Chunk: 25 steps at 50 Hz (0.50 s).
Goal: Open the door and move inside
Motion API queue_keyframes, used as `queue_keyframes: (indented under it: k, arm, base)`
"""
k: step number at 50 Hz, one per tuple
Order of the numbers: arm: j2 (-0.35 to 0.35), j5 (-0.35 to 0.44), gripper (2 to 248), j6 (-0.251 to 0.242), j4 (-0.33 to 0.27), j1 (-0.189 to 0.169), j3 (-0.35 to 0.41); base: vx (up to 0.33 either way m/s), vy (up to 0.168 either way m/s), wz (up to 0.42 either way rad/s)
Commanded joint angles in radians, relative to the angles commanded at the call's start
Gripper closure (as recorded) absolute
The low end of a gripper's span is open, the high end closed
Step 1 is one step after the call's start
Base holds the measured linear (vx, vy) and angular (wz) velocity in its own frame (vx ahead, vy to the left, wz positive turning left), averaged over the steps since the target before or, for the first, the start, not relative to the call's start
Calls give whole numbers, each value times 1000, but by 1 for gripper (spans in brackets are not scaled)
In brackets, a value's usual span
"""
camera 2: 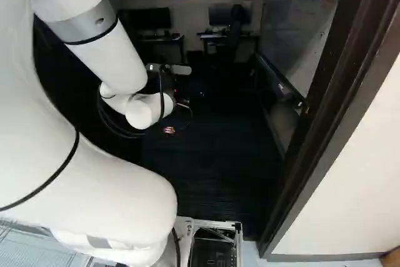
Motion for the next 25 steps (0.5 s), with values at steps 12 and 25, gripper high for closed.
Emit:
queue_keyframes:
  k: [12,25]
  arm:
    - [0,0,3,0,0,0,0]
    - [0,0,3,0,0,0,0]
  base:
    - [129,1,-7]
    - [138,-1,-8]
